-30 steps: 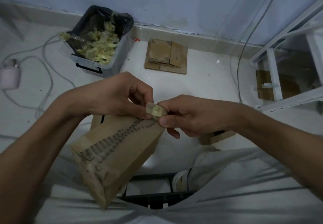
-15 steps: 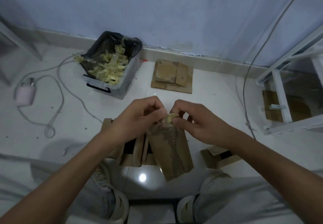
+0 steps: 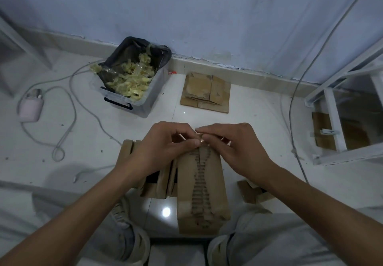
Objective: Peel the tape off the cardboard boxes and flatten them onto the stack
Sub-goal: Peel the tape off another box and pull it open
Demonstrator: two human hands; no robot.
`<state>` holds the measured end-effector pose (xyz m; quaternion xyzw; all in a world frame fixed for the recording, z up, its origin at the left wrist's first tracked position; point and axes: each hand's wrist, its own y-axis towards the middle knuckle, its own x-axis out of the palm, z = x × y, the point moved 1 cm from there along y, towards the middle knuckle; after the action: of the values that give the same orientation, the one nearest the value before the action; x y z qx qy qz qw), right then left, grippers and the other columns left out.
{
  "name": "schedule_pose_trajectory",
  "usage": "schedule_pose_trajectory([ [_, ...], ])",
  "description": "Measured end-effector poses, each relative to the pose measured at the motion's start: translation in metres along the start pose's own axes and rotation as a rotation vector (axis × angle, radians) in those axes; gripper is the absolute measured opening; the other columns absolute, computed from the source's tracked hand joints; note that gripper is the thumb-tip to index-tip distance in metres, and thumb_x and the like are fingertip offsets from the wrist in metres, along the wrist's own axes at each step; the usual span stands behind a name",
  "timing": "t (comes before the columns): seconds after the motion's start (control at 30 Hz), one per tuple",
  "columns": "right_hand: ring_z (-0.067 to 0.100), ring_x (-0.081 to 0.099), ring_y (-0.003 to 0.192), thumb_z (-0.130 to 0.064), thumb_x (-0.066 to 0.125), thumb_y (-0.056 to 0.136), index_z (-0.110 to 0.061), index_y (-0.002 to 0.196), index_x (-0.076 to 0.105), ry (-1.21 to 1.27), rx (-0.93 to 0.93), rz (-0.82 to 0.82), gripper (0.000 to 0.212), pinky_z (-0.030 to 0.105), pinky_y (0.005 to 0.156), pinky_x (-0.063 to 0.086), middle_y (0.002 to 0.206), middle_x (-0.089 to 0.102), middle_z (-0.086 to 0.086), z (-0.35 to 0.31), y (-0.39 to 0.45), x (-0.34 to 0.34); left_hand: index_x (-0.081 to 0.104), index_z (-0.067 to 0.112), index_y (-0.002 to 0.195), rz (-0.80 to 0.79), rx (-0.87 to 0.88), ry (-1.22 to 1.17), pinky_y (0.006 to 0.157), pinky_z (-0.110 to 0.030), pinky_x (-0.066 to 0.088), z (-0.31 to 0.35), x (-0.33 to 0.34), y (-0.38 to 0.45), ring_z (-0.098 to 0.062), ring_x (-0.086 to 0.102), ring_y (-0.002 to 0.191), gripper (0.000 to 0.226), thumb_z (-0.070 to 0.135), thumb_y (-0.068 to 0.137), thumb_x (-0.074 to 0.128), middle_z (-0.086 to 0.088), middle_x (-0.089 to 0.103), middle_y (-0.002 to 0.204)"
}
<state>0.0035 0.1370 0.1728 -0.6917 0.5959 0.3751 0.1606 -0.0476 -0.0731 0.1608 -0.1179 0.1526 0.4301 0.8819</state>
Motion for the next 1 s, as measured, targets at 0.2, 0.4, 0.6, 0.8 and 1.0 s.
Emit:
schedule_pose_trajectory([
  [0.2,0.02,0.068,0.069,-0.021,0.055,0.104,-0.013,0.13,0.072,-0.307,-0.284,0.011,0.032,0.038,0.057,0.058,0.094,0.073,0.003,0.004,-0.006,-0.005,0.081,0.014,0.096,-0.22,-0.384,-0.423,0.094,-0.033,0.056,0.001,-0.006,-0.001,-0.017,0.072,0.094,0.027,0.038,0.091,0.071,-0.006,0.078,0.097],
  [0.4,0.009,0.071,0.091,-0.038,0.058,0.105,-0.031,0.118,0.08,0.258,0.262,-0.09,0.026,0.019,0.077,0.052,0.096,0.076,-0.018,0.0,-0.001,-0.004,0.08,0.016,0.093,0.069,-0.158,-0.19,0.078,-0.021,0.056,-0.001,0.005,-0.002,-0.011,0.074,0.09,0.01,0.021,0.095,0.071,0.004,0.077,0.09],
  [0.6,0.005,0.067,0.091,-0.038,0.066,0.1,-0.031,0.113,0.077,0.115,0.365,-0.259,0.018,0.02,0.078,0.055,0.099,0.074,-0.017,-0.002,-0.001,-0.001,0.079,0.022,0.09,0.049,-0.065,0.034,0.074,-0.009,0.05,0.003,0.011,0.0,-0.001,0.07,0.086,0.008,0.026,0.094,0.073,0.015,0.074,0.085],
  [0.8,0.012,0.067,0.071,-0.019,0.068,0.101,-0.026,0.092,0.073,0.25,0.42,-0.183,0.012,0.027,0.067,0.059,0.081,0.071,-0.008,0.002,-0.003,-0.002,0.074,0.027,0.101,-0.111,-0.319,-0.239,0.09,-0.041,0.058,0.0,0.013,0.001,-0.016,0.071,0.099,0.03,0.053,0.087,0.071,0.001,0.074,0.101],
  [1.0,0.01,0.066,0.076,-0.021,0.065,0.103,-0.029,0.094,0.067,0.154,0.43,-0.092,0.012,0.028,0.068,0.058,0.086,0.07,-0.011,0.002,-0.007,0.002,0.066,0.044,0.105,-0.279,-0.537,-0.48,0.09,-0.043,0.062,0.007,0.018,-0.002,-0.015,0.076,0.094,0.033,0.051,0.077,0.082,0.002,0.077,0.1],
])
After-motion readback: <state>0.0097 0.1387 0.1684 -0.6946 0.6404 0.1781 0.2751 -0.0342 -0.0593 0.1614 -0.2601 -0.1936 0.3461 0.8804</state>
